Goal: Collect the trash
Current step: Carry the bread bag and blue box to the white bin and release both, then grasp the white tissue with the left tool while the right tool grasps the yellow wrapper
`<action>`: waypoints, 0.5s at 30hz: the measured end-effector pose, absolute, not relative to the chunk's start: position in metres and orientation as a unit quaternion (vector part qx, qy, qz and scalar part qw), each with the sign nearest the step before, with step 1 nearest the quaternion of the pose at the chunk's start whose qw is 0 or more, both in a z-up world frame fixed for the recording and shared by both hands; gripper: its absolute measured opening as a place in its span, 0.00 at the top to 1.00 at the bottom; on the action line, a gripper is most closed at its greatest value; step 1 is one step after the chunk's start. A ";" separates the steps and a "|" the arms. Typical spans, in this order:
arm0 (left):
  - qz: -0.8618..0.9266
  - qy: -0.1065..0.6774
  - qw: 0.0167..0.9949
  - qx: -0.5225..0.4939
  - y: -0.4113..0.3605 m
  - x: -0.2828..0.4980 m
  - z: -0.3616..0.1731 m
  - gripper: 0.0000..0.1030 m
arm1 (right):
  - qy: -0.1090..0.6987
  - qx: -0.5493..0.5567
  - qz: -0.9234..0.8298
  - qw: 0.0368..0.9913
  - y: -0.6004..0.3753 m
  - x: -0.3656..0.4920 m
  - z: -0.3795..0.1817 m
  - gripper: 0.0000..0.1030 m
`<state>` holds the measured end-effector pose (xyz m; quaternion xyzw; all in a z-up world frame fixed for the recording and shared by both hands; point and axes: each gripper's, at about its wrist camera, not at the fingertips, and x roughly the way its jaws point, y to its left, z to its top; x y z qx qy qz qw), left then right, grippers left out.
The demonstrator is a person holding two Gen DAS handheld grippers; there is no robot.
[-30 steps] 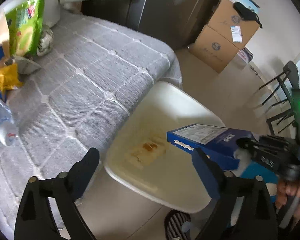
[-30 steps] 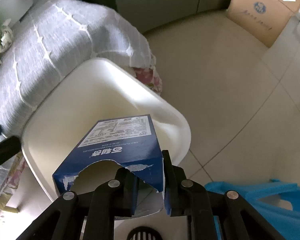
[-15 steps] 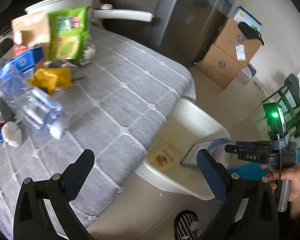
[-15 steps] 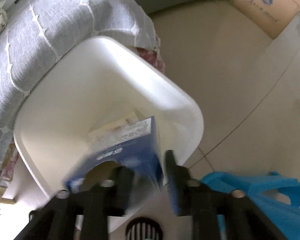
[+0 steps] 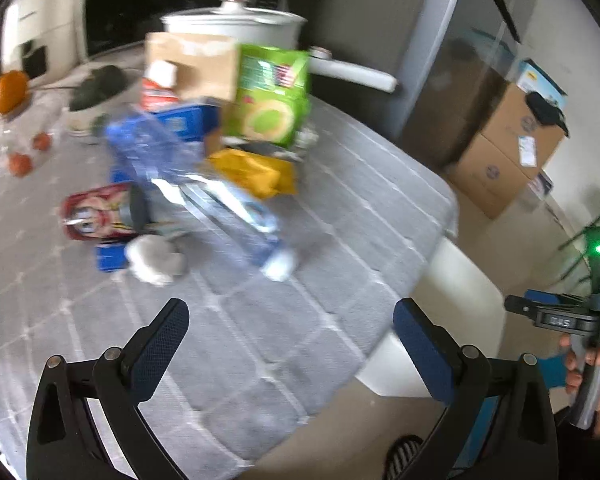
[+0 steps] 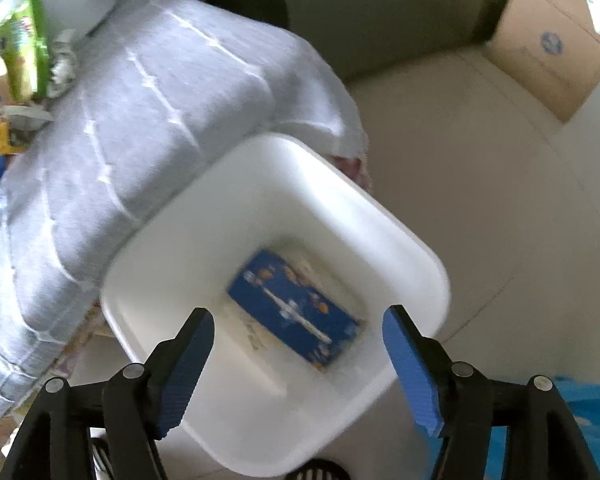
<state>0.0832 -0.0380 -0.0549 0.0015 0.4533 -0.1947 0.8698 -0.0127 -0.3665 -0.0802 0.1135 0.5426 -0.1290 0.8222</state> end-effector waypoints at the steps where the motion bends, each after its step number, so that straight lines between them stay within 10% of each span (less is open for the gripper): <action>1: -0.186 0.451 0.873 0.001 -0.032 0.086 -0.055 0.00 | 0.539 0.114 -0.123 0.826 -0.361 -0.010 -0.078 0.26; 15: -0.074 0.457 0.886 -0.021 0.060 0.124 -0.075 0.00 | 0.509 0.103 -0.051 0.853 -0.287 0.050 -0.067 0.20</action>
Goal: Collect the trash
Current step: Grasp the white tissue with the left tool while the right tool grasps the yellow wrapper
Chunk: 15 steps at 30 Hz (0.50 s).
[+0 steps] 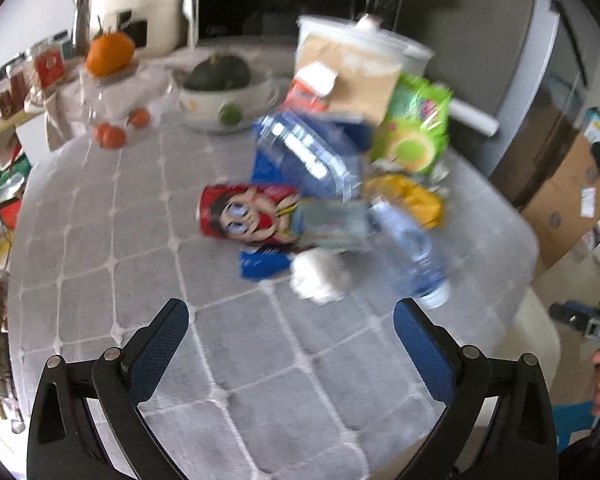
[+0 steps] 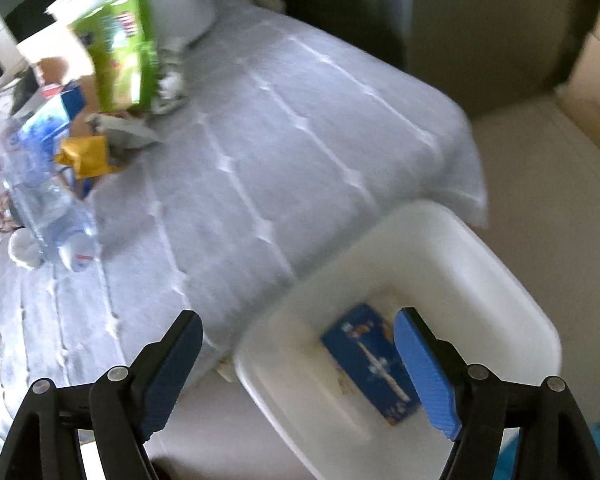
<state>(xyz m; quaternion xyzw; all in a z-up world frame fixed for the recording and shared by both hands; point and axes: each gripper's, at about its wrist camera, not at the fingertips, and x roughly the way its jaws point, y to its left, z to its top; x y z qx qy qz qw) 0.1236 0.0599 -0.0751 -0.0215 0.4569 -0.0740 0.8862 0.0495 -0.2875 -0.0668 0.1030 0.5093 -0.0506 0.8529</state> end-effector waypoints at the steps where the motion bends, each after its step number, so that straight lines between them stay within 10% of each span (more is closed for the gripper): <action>1: -0.068 0.470 0.880 -0.018 0.060 0.129 -0.081 0.00 | 0.508 0.097 -0.047 0.855 -0.282 0.054 -0.066 0.20; 10: -0.069 0.507 0.859 -0.024 0.042 0.160 -0.113 0.01 | 0.516 0.078 -0.024 0.852 -0.257 0.089 -0.077 0.19; 15: -0.102 0.492 0.864 -0.033 0.028 0.172 -0.114 0.23 | 0.514 0.082 -0.024 0.854 -0.258 0.093 -0.077 0.19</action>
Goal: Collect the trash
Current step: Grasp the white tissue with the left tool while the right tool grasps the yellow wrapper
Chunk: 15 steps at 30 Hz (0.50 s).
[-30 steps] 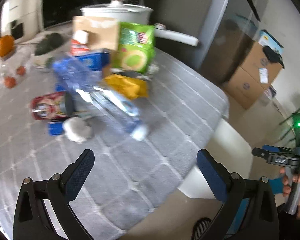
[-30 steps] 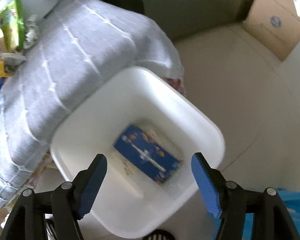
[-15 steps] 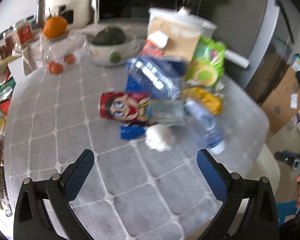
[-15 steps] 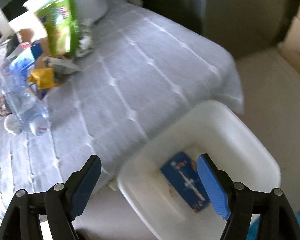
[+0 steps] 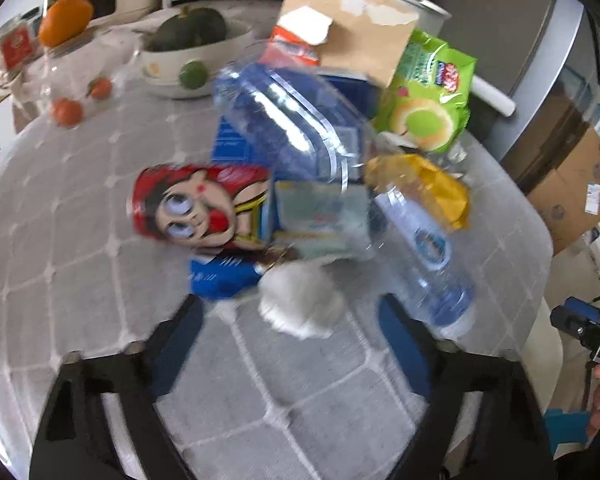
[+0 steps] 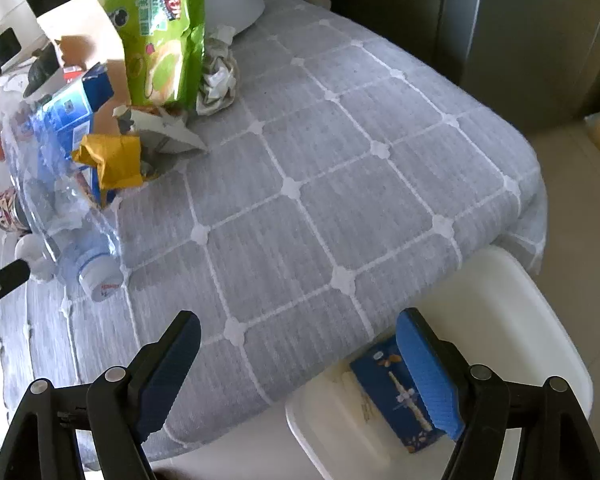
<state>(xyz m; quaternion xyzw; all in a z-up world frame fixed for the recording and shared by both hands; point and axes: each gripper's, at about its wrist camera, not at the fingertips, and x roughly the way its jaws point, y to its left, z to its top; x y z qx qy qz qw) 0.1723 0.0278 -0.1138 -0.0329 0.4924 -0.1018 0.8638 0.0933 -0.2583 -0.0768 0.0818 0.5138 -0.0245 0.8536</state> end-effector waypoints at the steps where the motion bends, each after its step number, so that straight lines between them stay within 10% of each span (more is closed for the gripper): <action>1: -0.106 0.493 0.863 -0.034 0.027 0.174 -0.114 0.31 | 0.513 0.084 -0.026 0.854 -0.259 0.094 -0.077 0.19; 5: -0.134 0.510 0.848 -0.055 0.022 0.181 -0.124 0.67 | 0.511 0.091 -0.031 0.854 -0.263 0.095 -0.076 0.19; 15: -0.150 0.488 0.857 -0.073 0.039 0.155 -0.096 0.71 | 0.498 0.100 -0.022 0.861 -0.250 0.100 -0.075 0.19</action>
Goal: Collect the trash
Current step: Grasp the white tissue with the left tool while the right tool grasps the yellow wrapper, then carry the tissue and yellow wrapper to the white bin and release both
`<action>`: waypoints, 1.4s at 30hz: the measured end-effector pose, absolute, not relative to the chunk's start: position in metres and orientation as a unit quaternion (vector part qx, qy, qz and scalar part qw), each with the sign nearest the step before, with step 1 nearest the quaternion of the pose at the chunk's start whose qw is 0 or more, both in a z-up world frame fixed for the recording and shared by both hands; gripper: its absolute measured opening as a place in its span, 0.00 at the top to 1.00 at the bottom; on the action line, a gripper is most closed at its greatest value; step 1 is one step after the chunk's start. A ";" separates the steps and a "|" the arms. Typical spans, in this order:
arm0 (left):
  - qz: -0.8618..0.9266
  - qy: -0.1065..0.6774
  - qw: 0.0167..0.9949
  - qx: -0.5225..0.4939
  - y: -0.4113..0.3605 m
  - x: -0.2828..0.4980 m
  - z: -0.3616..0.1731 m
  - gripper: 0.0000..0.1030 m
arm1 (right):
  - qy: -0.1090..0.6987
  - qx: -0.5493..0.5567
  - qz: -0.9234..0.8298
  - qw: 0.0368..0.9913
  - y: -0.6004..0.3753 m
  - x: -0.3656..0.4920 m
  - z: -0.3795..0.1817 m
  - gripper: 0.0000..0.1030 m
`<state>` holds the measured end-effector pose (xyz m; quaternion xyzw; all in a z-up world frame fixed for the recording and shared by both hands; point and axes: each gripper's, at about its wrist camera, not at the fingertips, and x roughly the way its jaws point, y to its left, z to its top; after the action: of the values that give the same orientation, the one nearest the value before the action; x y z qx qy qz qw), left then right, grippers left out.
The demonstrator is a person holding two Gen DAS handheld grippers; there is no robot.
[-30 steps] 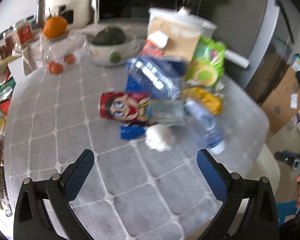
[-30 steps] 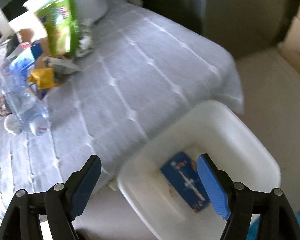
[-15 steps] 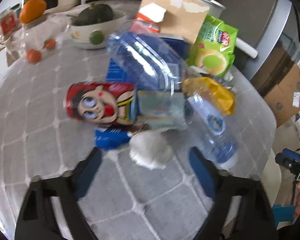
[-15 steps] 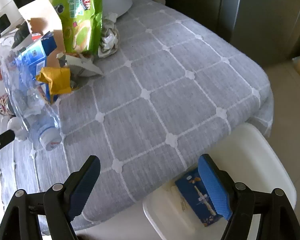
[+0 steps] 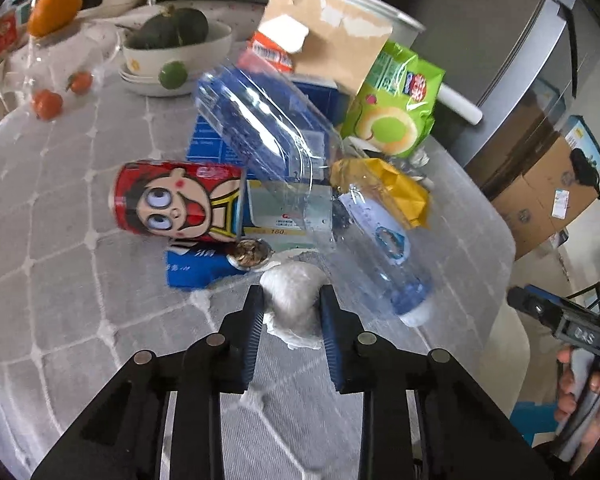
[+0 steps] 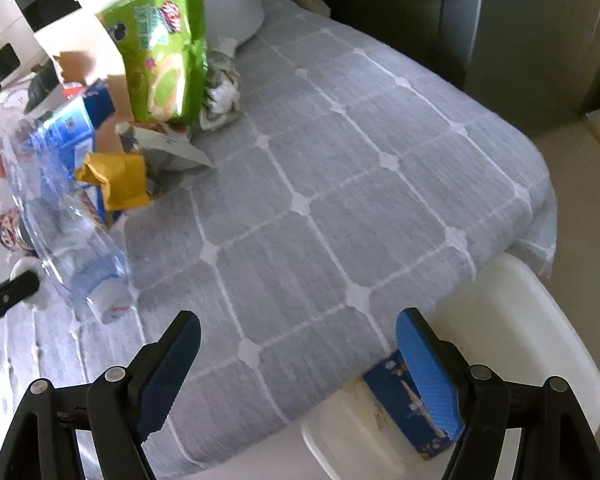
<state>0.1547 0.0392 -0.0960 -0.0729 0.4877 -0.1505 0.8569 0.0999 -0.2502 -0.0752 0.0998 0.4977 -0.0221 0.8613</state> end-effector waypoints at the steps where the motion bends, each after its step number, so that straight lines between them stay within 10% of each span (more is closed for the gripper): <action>1: -0.150 0.486 0.858 -0.074 0.043 0.151 -0.093 0.71 | 0.495 0.100 -0.019 0.863 -0.248 0.101 -0.075 0.19; 19: -0.164 0.434 0.877 -0.125 0.073 0.141 -0.050 0.71 | 0.433 0.148 0.081 0.885 -0.188 0.173 -0.075 0.24; 33: -0.154 0.434 0.878 -0.129 0.068 0.151 -0.053 0.71 | 0.418 0.141 0.104 0.891 -0.170 0.198 -0.090 0.71; 42: -0.156 0.428 0.880 -0.130 0.068 0.144 -0.047 0.71 | 0.401 0.120 0.107 0.902 -0.173 0.181 -0.068 0.73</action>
<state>0.1437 0.0677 -0.0470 -0.1298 0.4284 -0.1564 0.8804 0.1813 -0.1727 -0.0683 0.1195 0.4014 0.1072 0.9017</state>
